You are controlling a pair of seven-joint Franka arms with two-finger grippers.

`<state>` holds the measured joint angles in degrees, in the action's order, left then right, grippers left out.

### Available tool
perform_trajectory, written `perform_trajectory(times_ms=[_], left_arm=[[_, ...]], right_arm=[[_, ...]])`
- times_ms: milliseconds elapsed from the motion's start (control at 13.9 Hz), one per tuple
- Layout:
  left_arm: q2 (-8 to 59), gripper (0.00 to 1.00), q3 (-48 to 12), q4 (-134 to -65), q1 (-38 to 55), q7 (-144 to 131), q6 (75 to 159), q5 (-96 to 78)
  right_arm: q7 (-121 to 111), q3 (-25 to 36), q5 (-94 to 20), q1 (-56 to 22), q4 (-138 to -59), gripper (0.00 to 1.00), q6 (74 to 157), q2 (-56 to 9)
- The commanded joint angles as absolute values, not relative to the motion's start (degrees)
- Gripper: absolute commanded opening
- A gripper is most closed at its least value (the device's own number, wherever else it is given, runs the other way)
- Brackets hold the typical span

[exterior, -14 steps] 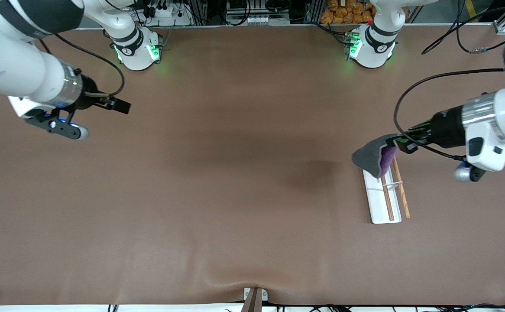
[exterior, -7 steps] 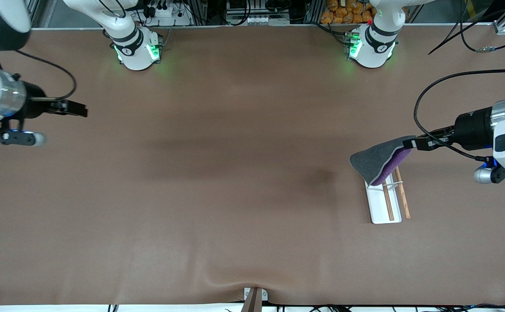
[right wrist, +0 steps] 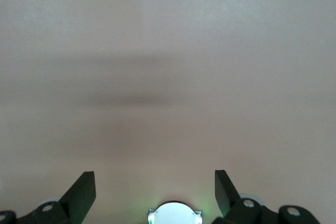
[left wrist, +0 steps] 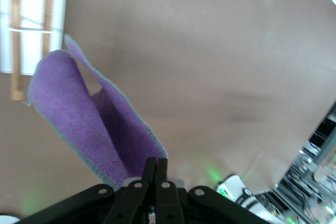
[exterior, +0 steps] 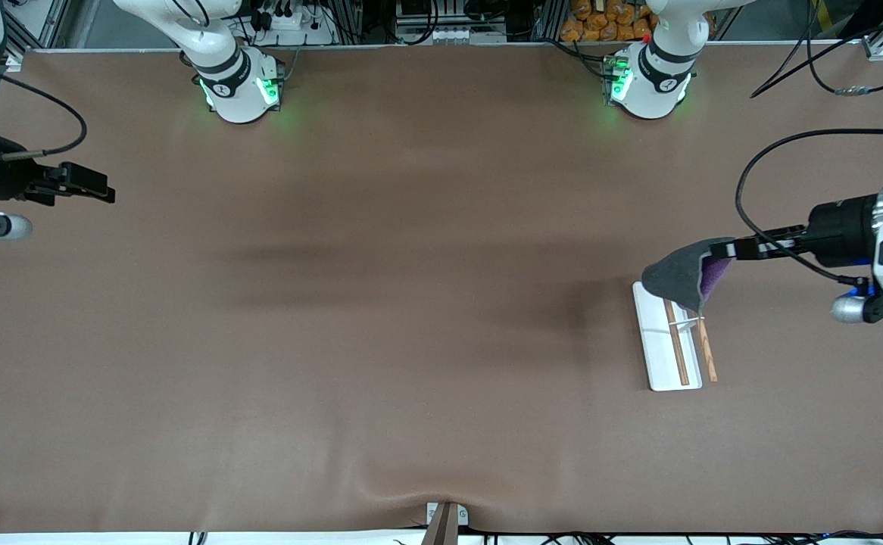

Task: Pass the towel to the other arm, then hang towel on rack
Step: 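Lower the towel with the left gripper over the wooden dowels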

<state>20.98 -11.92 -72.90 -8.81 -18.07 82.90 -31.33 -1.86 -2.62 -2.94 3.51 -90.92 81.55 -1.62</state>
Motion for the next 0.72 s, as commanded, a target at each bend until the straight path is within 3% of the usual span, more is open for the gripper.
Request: perform_trajectory(times_ms=[0,647], left_arm=[[22.93,0.0,-12.3,-72.77,-6.78,-14.68,87.08,-34.98],[24.52,0.0,-11.78,-73.3,-6.16,-5.27,87.45,-31.76]], right_arm=[[-2.81,-3.52,-1.76,4.13,-97.82,1.0,84.9,3.78],[-2.29,-3.95,-1.85,3.43,-91.59,1.0,84.73,1.5]])
